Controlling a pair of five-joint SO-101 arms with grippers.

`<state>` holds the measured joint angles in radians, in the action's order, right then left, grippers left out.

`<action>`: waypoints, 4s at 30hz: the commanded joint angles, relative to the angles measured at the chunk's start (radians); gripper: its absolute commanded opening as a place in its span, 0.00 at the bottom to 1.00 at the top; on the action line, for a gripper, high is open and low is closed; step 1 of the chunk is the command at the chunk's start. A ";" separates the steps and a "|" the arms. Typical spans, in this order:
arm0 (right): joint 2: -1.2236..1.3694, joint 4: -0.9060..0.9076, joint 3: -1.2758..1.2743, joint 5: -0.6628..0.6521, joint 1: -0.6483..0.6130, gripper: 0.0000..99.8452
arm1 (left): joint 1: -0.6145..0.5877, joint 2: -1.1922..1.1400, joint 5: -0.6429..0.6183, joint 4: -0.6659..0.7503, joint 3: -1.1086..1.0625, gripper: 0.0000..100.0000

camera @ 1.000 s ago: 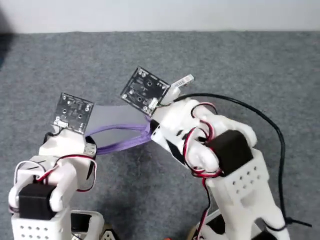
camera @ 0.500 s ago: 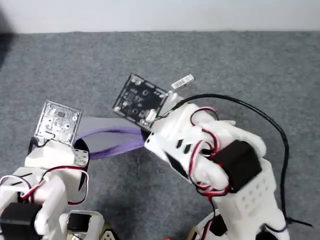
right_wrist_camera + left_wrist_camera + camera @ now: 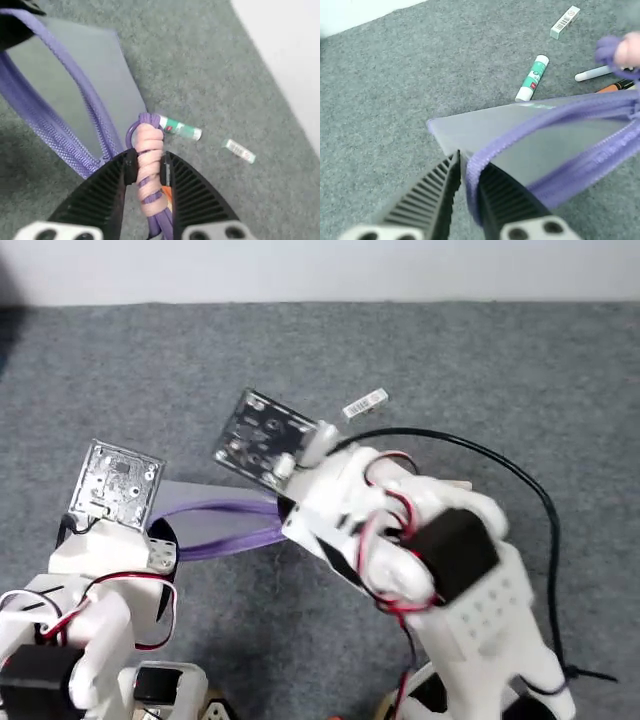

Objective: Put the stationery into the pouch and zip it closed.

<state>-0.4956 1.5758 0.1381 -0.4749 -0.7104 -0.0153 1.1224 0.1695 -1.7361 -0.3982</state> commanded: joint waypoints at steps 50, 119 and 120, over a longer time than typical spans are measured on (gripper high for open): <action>0.862 -0.252 0.003 -0.526 0.446 0.21 | -0.003 0.008 -0.153 0.000 -0.165 0.01; -0.452 -0.147 -0.245 0.793 -0.059 0.01 | -0.003 0.008 -0.195 0.032 -0.170 0.01; -0.460 -0.202 -0.245 0.793 -0.074 0.01 | -0.003 0.008 -0.196 0.032 -0.170 0.01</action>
<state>-0.9083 1.5205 -0.1105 0.2954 -0.7273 -0.0153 1.1362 -0.0130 -1.7223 -0.5669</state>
